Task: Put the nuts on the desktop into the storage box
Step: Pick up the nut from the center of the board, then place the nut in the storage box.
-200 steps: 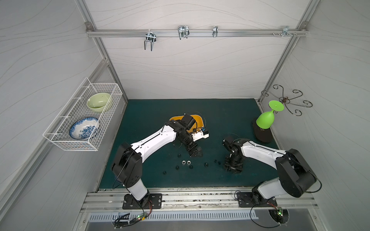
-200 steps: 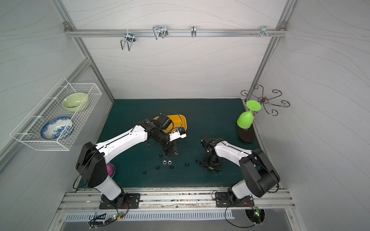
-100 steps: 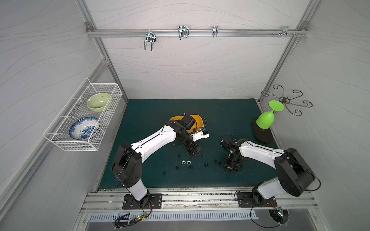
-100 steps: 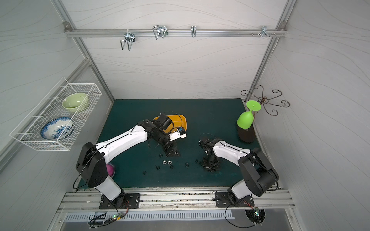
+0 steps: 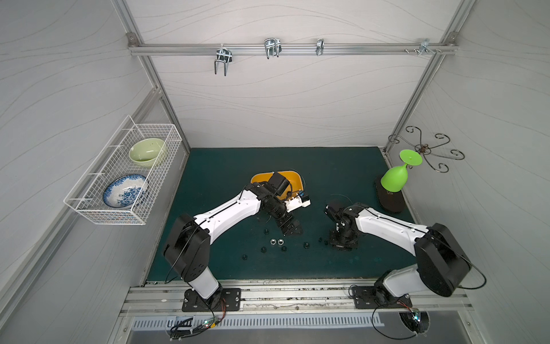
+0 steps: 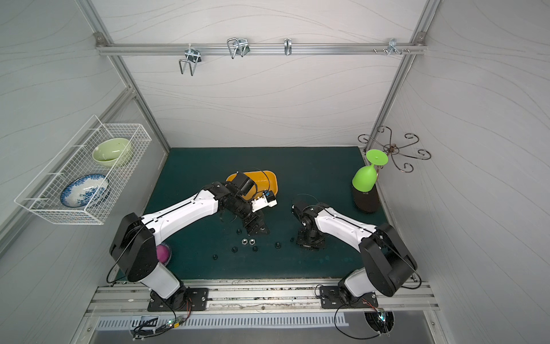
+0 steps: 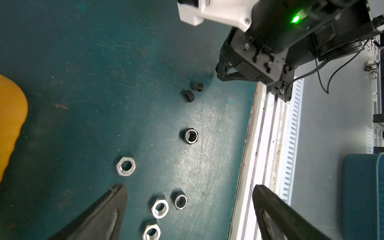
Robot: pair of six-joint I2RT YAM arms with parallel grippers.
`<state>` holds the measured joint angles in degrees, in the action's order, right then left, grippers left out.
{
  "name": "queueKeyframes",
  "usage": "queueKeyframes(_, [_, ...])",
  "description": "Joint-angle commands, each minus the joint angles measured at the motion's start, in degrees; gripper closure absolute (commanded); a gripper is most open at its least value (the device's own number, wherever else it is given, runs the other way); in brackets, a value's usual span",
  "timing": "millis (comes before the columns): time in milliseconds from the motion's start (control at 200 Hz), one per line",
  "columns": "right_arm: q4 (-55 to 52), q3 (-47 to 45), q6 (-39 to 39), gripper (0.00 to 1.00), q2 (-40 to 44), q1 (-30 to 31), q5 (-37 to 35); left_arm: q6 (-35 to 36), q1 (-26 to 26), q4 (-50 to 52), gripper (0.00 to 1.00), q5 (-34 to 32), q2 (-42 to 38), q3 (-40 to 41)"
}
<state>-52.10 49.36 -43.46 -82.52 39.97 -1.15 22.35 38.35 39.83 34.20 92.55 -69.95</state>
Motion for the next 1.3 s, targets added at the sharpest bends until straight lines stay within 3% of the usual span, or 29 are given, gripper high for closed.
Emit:
queueKeyframes(0, [-5.91, 4.32, 1.93, 0.8, 2.05, 1.23, -2.07, -2.13, -1.7, -10.97, 0.01, 7.13, -2.42, 2.85])
queueKeyframes(95, [-8.84, 8.36, 2.97, 0.8, 2.49, 1.62, -2.55, -7.42, -6.15, -28.45, 0.01, 18.72, -4.16, 10.66])
queueKeyframes(180, [-10.59, 11.58, 3.72, 0.8, 2.79, 1.87, -2.31, -11.78, -8.09, -40.54, 0.01, 20.63, -4.85, 15.92])
queueKeyframes(345, [-13.04, 17.49, 5.17, 0.8, 1.87, 1.99, -2.04, -2.27, -8.03, -40.38, 0.01, 23.2, -4.84, 16.01])
queueKeyframes(575, [-13.6, 26.8, 8.6, 0.79, -2.75, 2.02, -2.62, 9.73, -8.82, -29.06, 0.01, 18.46, -5.78, 11.26])
queueKeyframes(745, [-13.47, 36.47, 12.07, 0.79, -8.58, 2.13, -2.61, 11.75, -13.06, -26.91, 0.01, 15.85, -7.37, 9.02])
queueKeyframes(1096, [-14.41, 54.11, 14.37, 0.77, -20.19, 2.52, -2.75, 15.78, -20.86, -20.43, 0.01, 19.93, -10.37, 6.61])
queueKeyframes(1296, [-11.03, 58.04, 13.01, 0.77, -23.34, 3.1, -2.65, 19.36, -24.07, -15.79, 0.02, 19.43, -11.38, 5.06])
